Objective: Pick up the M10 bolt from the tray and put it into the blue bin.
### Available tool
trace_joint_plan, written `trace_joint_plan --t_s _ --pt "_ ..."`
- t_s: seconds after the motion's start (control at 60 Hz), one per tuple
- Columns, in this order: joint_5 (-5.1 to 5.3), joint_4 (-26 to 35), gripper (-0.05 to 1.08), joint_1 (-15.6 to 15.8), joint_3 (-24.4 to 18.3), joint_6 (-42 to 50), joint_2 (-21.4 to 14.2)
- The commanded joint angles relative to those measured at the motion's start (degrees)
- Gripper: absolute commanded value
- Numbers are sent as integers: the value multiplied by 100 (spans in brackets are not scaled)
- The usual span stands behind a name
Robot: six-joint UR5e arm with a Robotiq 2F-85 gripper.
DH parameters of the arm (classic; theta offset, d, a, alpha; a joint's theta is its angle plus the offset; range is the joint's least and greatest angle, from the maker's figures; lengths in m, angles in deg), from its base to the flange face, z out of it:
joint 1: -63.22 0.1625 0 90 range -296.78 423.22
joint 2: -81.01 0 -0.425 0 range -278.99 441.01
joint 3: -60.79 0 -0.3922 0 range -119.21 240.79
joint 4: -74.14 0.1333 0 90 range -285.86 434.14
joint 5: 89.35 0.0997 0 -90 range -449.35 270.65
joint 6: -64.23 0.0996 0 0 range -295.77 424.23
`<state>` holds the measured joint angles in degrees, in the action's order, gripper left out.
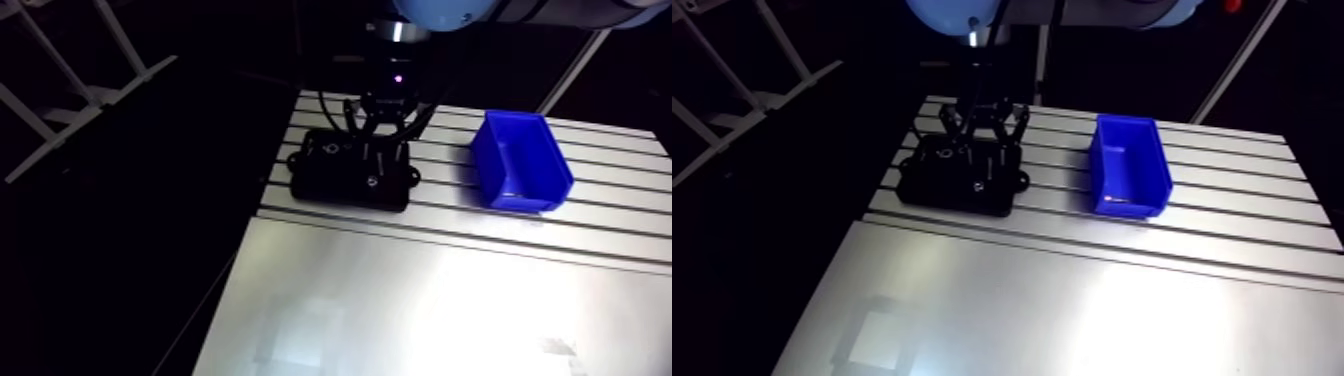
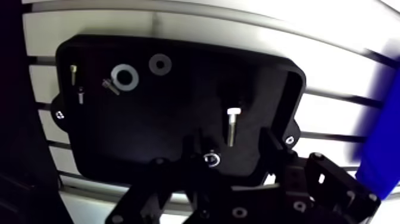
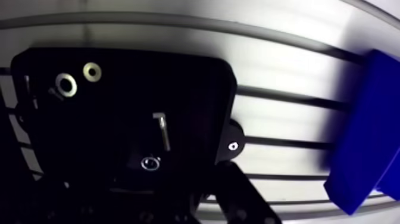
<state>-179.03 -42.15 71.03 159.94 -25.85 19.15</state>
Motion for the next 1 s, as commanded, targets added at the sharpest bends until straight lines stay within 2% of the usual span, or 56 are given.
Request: trace_joint_plan --t_s 0.017,0.35,1.0 --pt "-1 -4 43 -7 4 -14 65" --pt "-2 -118 44 -16 -5 -23 196" --pt "8 -109 49 1 -14 -14 197"
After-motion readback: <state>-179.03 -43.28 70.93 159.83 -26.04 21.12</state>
